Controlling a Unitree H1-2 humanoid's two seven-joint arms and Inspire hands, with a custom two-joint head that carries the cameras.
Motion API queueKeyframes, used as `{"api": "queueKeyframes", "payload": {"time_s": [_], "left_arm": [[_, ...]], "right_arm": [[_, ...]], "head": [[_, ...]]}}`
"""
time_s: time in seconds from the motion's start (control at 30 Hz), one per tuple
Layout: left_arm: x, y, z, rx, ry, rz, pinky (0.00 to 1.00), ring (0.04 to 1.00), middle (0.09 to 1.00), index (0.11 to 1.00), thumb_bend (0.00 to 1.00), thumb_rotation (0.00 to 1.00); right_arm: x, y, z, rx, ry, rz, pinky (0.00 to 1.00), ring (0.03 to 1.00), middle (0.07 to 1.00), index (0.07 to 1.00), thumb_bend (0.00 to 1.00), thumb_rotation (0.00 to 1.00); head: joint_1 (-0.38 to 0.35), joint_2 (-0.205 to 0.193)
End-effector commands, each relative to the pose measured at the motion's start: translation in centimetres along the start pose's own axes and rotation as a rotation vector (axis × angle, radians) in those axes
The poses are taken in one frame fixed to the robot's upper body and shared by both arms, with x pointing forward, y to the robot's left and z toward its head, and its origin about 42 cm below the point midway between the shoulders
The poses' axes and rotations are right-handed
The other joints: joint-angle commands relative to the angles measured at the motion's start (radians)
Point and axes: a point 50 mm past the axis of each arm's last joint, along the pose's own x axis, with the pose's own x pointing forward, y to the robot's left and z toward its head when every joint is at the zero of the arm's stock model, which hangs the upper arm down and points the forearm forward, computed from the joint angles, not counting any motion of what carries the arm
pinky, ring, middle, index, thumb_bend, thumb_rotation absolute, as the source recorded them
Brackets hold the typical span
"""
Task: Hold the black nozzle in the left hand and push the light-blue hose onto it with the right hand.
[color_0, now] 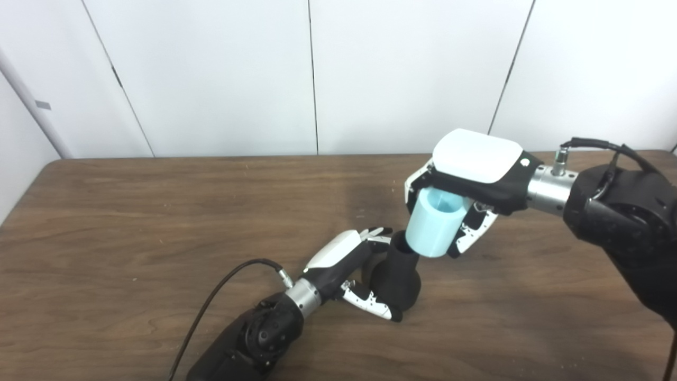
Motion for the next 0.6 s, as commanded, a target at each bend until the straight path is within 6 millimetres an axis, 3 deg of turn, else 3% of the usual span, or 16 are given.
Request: {"api": "queueKeyframes", "payload": {"time_s": [0.0, 0.57], "left_arm": [[-5.45, -5.61, -6.49, -0.042, 0.352, -0.300, 1.00, 0.980, 0.816, 0.480, 0.52, 0.06], [-5.40, -5.59, -6.39, -0.036, 0.353, -0.302, 1.00, 0.981, 0.816, 0.480, 0.52, 0.06]], "right_arm": [[-1.05, -2.68, -0.96, -0.044, 0.048, -0.071, 0.25, 0.363, 0.455, 0.540, 0.51, 0.00], [-0.49, -2.30, -0.26, -0.032, 0.033, -0.087, 0.25, 0.362, 0.456, 0.541, 0.51, 0.00]], "head": [[-0.001, 0.001], [0.000, 0.003]]}}
